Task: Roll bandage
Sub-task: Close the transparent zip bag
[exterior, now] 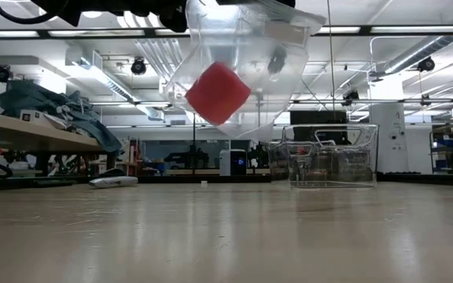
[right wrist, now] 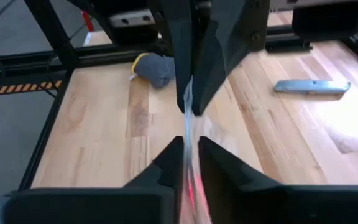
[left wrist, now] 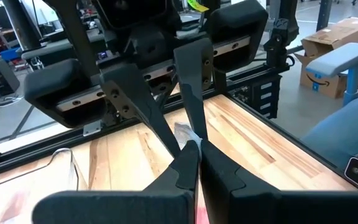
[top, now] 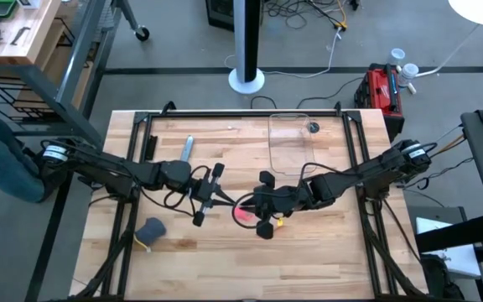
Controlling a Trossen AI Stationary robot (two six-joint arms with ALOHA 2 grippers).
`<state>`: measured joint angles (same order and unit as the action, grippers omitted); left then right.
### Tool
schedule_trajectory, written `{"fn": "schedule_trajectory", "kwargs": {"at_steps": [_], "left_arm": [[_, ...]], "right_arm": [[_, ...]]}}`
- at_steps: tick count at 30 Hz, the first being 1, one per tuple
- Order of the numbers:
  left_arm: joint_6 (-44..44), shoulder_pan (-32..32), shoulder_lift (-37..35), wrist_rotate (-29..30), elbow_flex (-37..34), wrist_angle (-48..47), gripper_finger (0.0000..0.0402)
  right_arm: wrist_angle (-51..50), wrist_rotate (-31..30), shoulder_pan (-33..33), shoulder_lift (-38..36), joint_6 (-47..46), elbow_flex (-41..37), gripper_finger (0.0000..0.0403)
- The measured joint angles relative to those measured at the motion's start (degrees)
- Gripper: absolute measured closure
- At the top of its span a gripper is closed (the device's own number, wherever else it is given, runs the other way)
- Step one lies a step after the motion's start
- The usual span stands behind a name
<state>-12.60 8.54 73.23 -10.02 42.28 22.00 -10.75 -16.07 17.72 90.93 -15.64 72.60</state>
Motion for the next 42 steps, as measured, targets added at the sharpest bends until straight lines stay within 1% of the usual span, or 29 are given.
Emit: {"fn": "schedule_trajectory", "kwargs": {"at_steps": [1, 2, 4, 6, 10, 12, 16, 17, 21, 22, 23, 25, 27, 30, 34, 39, 42], "left_arm": [[0.0, 0.0, 0.0, 0.0, 0.0, 0.0, 0.0401], [0.0, 0.0, 0.0, 0.0, 0.0, 0.0, 0.0401], [0.0, 0.0, 0.0, 0.0, 0.0, 0.0, 0.0401], [0.0, 0.0, 0.0, 0.0, 0.0, 0.0, 0.0401], [0.0, 0.0, 0.0, 0.0, 0.0, -0.2, 0.0401], [0.0, 0.0, 0.0, 0.0, 0.0, -0.2, 0.0401], [0.0, 0.0, 0.0, 0.0, -0.1, -0.4, 0.0401], [0.0, 0.0, 0.0, 0.0, -0.1, -0.4, 0.0401], [0.0, 0.0, 0.0, 0.0, -0.1, -0.6, 0.0401], [0.0, 0.0, 0.0, 0.0, -0.1, -0.6, 0.0401], [0.0, 0.0, 0.0, 0.0, -0.1, -0.6, 0.0401], [0.9, 0.0, 0.0, 0.2, -0.1, -0.7, 0.0401], [4.6, 0.0, 0.0, 0.3, -0.1, -0.6, 0.0399], [8.1, 0.0, 0.0, 0.3, -0.1, -0.6, 0.0385], [9.6, 0.0, 0.0, 0.3, -0.1, -0.6, 0.0351], [9.9, 0.0, 0.6, 0.5, -0.1, -0.2, 0.0305], [8.3, 0.0, 0.6, 0.5, -0.1, 0.0, 0.0286]], "right_arm": [[-0.3, 0.0, 0.0, 0.0, -0.8, 0.0, 0.0335], [-0.7, 0.0, 0.0, 0.0, -1.3, 0.0, 0.0342], [-1.1, -0.3, 0.0, 0.0, -1.0, 0.0, 0.0376], [-1.0, -0.3, 0.0, 0.0, 0.3, 0.0, 0.0394], [-1.2, -0.3, 0.0, -0.1, -0.3, 0.0, 0.0356], [-1.7, 0.1, 0.0, -0.1, -1.3, 0.0, 0.0349], [-2.7, 0.9, 0.0, -0.1, -0.8, 0.0, 0.0395], [-2.7, 1.2, 0.0, -0.1, -0.8, 0.0, 0.0392], [-3.5, 1.5, 0.0, -0.1, -1.4, 0.0, 0.0359], [-4.0, 1.5, 0.0, -0.1, -2.2, 0.0, 0.0358], [-4.4, 1.3, 0.0, -0.1, -3.0, 0.0, 0.0364], [-4.8, 1.1, 0.0, -0.1, -2.5, 0.0, 0.039], [-4.6, 0.9, 0.0, -0.1, -2.4, 0.0, 0.0396], [-4.5, -0.1, 0.0, -0.1, -2.4, -0.1, 0.04], [-3.8, -0.4, 0.0, -0.1, -2.4, -0.1, 0.0402], [-3.1, -0.5, 0.0, -0.1, -2.8, -0.1, 0.0402], [-1.7, -0.5, 0.0, -0.1, -2.7, -0.1, 0.0402]]}}
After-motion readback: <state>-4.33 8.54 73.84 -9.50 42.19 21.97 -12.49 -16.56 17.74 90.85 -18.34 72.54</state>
